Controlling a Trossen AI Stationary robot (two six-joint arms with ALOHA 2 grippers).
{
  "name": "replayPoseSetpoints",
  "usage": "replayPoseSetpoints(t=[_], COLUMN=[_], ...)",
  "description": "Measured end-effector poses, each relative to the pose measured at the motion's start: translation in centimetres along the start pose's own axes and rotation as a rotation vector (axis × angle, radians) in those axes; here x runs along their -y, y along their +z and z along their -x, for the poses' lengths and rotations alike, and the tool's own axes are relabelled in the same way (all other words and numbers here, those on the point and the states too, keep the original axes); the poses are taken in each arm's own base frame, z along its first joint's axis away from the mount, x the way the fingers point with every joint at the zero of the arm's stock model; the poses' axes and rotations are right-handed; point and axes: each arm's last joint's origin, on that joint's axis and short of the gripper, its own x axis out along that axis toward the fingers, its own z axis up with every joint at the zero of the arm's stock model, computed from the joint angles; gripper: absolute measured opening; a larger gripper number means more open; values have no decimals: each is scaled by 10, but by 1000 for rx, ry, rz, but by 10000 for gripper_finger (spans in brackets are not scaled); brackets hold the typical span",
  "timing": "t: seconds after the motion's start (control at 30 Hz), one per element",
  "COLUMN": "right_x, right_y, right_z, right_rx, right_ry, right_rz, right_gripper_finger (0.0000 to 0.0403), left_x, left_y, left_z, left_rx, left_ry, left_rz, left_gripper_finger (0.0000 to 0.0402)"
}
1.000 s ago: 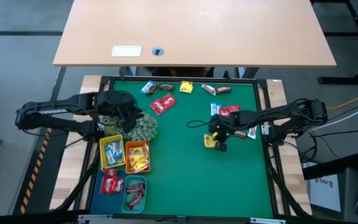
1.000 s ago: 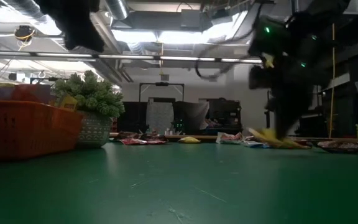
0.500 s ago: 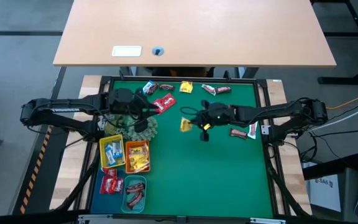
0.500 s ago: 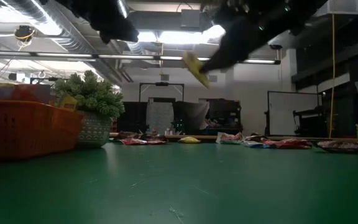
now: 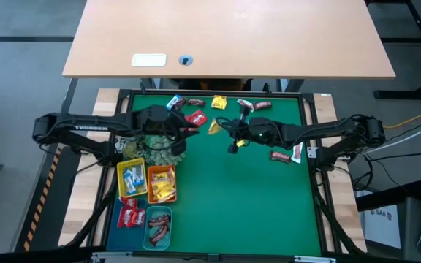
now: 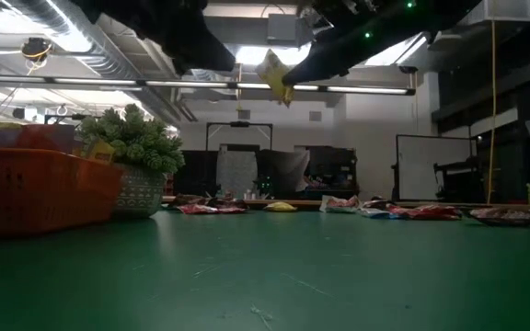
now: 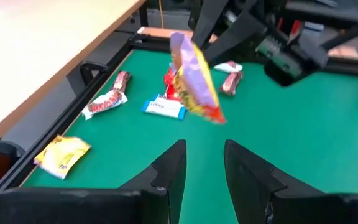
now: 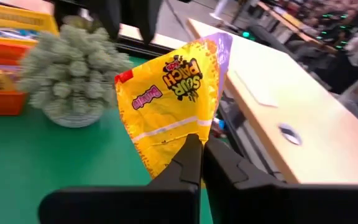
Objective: Sort candy
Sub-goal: Put the yellow candy into the orange basket
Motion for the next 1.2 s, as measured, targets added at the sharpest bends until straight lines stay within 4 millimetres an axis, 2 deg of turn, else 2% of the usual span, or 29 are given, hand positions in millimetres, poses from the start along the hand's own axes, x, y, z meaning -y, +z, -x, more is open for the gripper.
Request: replayPoseSetpoints(t=[0.57, 0.93, 1.2], right_x=[2, 4, 0], right_y=[4, 11, 2], right_z=[0, 1, 0], right_rx=[40, 118, 29], right_ry=[-36, -20, 15], right_rz=[-20, -44, -12], right_gripper_finger=[10, 10, 10], left_x=[12, 12, 12], left_y=[5, 6, 6], left_z=[-20, -21, -21], left_rx=[116, 124, 124], left_ry=[-43, -36, -33], left_rz=[23, 24, 24], left_gripper_finger=[103, 103, 103])
